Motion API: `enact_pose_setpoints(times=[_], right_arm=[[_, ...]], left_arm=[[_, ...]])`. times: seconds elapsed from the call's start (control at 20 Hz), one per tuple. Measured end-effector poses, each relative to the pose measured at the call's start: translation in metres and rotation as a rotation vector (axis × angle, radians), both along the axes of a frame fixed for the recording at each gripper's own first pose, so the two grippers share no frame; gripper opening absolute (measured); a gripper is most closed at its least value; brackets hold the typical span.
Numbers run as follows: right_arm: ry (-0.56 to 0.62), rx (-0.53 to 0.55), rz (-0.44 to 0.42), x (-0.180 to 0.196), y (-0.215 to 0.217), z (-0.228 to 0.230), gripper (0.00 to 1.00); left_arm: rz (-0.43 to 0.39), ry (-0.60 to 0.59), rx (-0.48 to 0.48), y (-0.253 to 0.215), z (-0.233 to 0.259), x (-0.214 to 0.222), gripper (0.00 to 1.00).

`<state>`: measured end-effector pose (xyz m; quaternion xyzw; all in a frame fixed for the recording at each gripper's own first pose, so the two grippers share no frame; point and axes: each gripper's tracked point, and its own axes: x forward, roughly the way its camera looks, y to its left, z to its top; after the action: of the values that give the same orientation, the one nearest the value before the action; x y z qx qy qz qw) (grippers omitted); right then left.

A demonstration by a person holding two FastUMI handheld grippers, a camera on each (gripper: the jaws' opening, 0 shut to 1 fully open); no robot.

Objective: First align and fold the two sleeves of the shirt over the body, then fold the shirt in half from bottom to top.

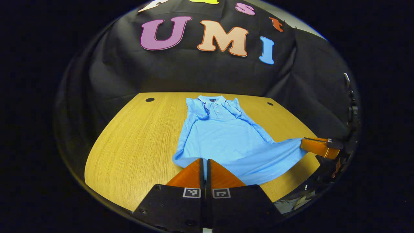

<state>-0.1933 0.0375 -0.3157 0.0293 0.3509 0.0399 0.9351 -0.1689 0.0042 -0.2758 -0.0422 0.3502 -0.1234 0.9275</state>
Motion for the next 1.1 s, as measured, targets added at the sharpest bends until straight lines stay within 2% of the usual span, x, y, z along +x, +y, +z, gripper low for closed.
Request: enact_pose_setpoints(times=[0.35, 0.4, 0.5, 1.1], right_arm=[[-0.066, 0.021, 0.022, 0.083, 0.001, 0.021, 0.02], [-0.072, 0.024, 0.022, 0.095, 0.0, 0.022, 0.0], [-0.089, 0.031, 0.02, 0.121, -0.004, 0.025, 0.02], [-0.144, 0.051, 0.038, 0.268, -0.018, 0.015, 0.03]], left_arm=[[0.043, -0.023, -0.014, 0.005, 0.019, 0.075, 0.0], [0.045, -0.031, -0.016, 0.004, 0.021, 0.087, 0.0], [0.051, -0.041, -0.009, 0.004, 0.023, 0.114, 0.0], [0.088, -0.088, -0.011, -0.013, 0.019, 0.26, 0.0]])
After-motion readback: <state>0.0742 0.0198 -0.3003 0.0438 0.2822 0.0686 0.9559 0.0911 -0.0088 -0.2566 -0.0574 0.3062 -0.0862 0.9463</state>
